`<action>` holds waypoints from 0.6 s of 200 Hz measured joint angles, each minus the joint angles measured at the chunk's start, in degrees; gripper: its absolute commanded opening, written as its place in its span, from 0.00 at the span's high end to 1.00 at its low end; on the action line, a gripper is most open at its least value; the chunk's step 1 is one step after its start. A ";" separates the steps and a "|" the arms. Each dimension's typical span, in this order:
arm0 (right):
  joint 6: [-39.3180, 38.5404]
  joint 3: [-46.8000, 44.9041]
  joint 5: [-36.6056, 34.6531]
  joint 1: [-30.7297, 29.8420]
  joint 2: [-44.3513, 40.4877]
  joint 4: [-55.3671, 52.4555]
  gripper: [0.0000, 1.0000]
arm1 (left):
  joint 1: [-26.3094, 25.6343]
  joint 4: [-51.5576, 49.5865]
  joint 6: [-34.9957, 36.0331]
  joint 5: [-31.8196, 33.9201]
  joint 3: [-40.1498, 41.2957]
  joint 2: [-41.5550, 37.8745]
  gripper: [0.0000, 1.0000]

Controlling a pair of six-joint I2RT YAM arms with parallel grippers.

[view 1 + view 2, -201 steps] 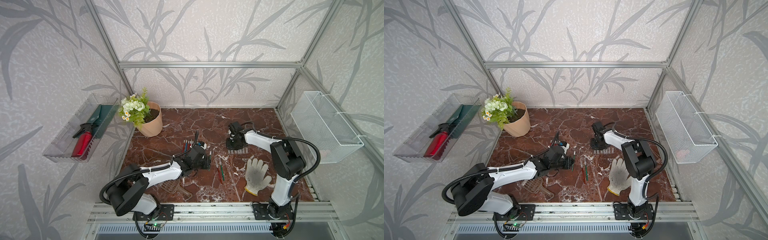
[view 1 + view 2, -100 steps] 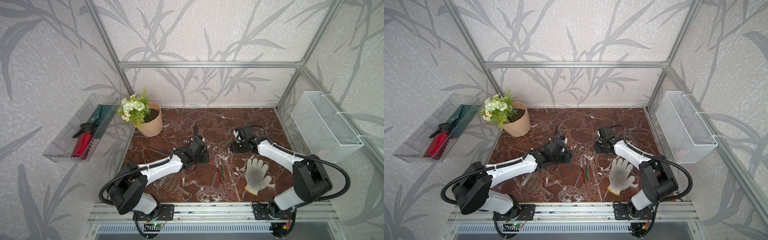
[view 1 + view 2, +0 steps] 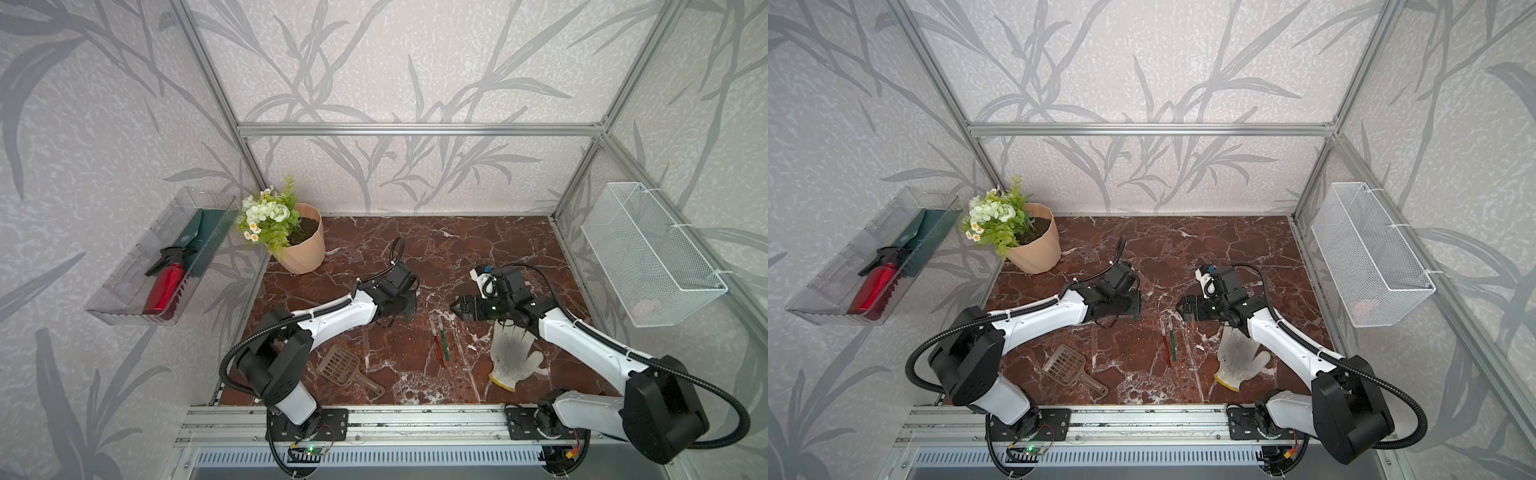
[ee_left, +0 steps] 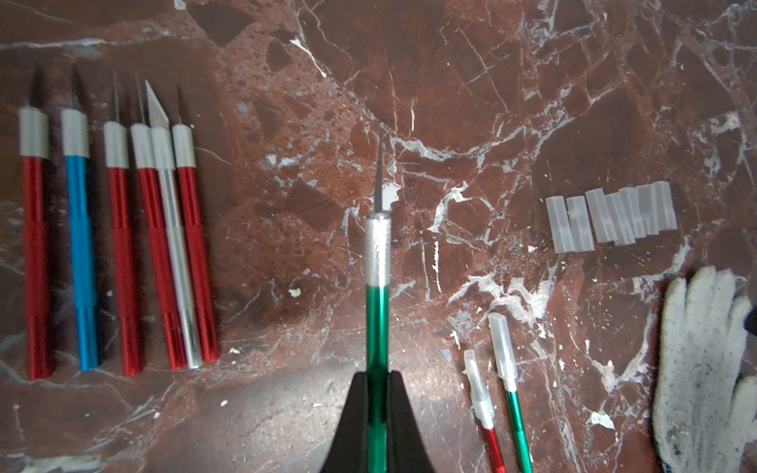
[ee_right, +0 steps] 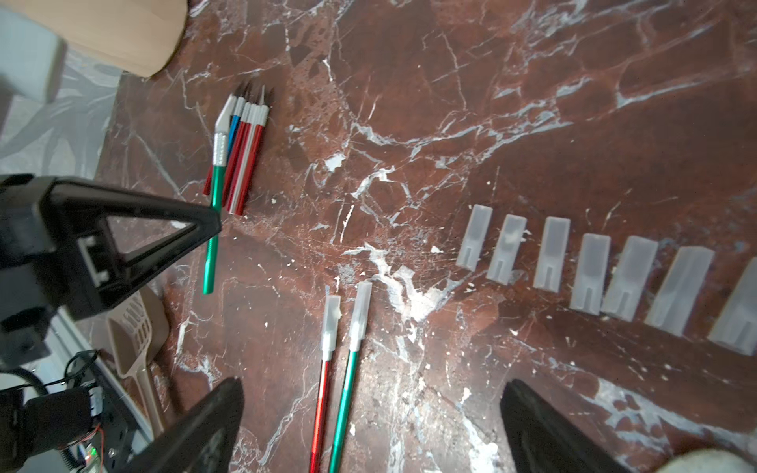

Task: Remove protective caps from carving knives
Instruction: Place the carving knife at the center of the board.

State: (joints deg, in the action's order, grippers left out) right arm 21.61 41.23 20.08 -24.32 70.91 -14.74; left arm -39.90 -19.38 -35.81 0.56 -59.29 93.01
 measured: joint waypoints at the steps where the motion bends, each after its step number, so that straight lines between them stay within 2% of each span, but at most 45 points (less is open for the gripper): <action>1: 0.00 -0.09 0.09 0.00 -0.13 0.07 0.01 | 0.02 -0.07 0.07 0.02 -0.07 0.04 0.95; 66: 0.00 -1.36 2.12 -0.07 -1.51 1.44 0.01 | 3.02 -5.25 2.67 2.73 -3.52 6.60 0.95; 120: -0.07 -1.36 2.43 -0.28 -1.46 1.57 0.01 | 4.94 -6.97 4.39 4.07 -4.81 8.79 0.94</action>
State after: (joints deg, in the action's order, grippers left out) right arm 21.54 39.88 22.50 -24.60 69.45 -13.17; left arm -34.96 -26.35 -31.42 4.62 -64.10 101.80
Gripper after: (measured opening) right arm 0.991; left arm 0.082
